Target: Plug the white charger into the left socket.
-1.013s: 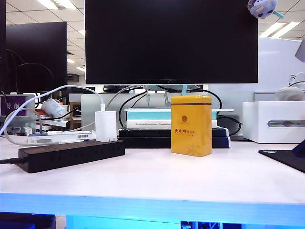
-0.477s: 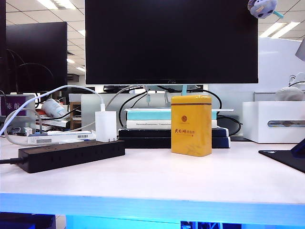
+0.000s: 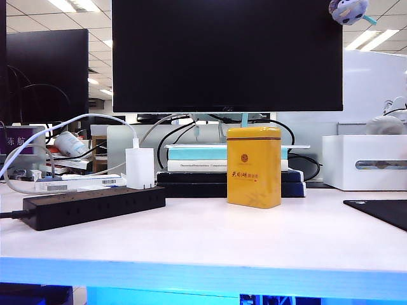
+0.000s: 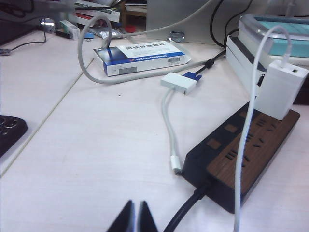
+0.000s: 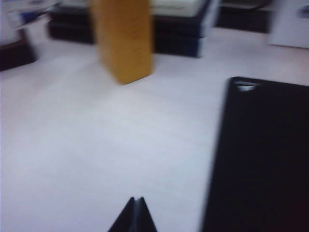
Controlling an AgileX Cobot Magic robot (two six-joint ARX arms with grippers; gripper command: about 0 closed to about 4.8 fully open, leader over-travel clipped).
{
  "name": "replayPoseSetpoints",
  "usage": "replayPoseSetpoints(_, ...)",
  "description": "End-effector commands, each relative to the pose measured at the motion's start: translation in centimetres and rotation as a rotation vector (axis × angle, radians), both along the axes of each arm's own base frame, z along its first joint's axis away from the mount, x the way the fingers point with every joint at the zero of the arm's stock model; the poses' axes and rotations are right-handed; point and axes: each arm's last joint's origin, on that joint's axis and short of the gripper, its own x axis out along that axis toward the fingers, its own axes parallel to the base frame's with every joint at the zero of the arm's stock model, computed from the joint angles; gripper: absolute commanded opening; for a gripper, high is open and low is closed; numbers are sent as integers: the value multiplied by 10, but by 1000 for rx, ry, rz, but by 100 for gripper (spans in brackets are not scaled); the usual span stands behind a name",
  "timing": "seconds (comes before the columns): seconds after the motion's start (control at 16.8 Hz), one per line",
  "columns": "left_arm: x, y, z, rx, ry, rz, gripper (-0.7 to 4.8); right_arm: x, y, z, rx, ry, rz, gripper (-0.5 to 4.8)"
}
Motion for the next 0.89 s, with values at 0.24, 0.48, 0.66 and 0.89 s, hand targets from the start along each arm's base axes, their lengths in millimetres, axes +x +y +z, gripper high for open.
replayPoseSetpoints(0.24, 0, 0, 0, 2, 8, -3, 26, -1, -26, 10, 58, -145, -236, 13)
replayPoseSetpoints(0.48, 0, 0, 0, 2, 7, -3, 26, 1, -37, 9, 46, -139, -355, 13)
replayPoseSetpoints(0.66, 0, 0, 0, 2, 7, -3, 26, 1, -41, 8, 40, -130, -399, 13)
replayPoseSetpoints(0.89, 0, 0, 0, 2, 7, -3, 26, 0, -42, 6, 36, -113, -397, 13)
